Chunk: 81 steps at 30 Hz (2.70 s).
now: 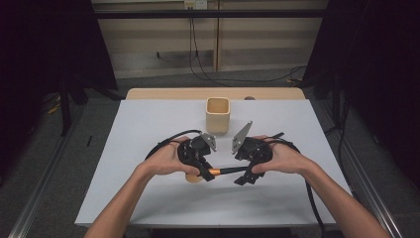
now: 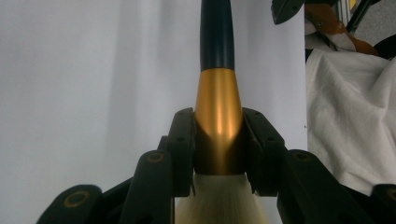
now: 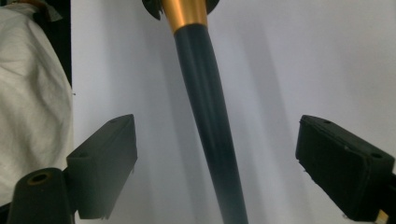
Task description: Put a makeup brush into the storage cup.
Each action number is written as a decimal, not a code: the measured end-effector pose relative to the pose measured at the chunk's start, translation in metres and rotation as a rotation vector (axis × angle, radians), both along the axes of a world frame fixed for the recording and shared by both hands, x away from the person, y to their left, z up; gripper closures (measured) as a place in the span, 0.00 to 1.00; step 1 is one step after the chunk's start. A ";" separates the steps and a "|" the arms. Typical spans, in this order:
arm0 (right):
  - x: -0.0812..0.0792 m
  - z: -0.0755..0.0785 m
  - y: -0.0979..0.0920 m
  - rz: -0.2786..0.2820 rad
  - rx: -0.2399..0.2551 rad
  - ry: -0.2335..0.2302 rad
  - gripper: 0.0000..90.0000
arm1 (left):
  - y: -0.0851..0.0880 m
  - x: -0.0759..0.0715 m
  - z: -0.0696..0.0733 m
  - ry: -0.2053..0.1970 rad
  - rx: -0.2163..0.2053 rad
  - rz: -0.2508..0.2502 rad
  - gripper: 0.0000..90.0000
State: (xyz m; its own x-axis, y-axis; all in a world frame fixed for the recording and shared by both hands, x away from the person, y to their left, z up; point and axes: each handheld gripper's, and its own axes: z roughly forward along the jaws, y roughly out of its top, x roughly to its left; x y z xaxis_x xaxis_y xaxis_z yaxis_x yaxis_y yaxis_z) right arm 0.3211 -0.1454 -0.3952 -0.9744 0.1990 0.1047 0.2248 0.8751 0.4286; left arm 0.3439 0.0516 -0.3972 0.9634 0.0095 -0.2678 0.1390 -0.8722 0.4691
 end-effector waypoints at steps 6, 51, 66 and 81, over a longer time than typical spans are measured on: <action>0.003 -0.003 0.007 0.025 -0.028 0.015 0.10 | -0.002 0.000 -0.001 -0.009 0.009 -0.007 0.74; 0.003 -0.005 0.024 0.097 0.062 0.000 0.81 | -0.003 0.002 0.002 -0.008 -0.027 -0.016 0.74; 0.003 -0.005 0.019 0.089 0.061 0.023 0.83 | -0.001 0.006 0.000 0.003 -0.046 0.007 0.59; 0.006 -0.011 0.005 0.006 0.070 0.014 0.83 | 0.013 0.011 -0.006 -0.066 -0.152 0.172 0.09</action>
State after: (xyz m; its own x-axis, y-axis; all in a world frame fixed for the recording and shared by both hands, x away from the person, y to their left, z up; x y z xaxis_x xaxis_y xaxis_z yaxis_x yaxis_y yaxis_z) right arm 0.3269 -0.1404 -0.4064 -0.9739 0.1849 0.1319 0.2261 0.8447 0.4852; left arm 0.3549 0.0644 -0.4032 0.9666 0.1395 -0.2149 0.2440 -0.7572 0.6058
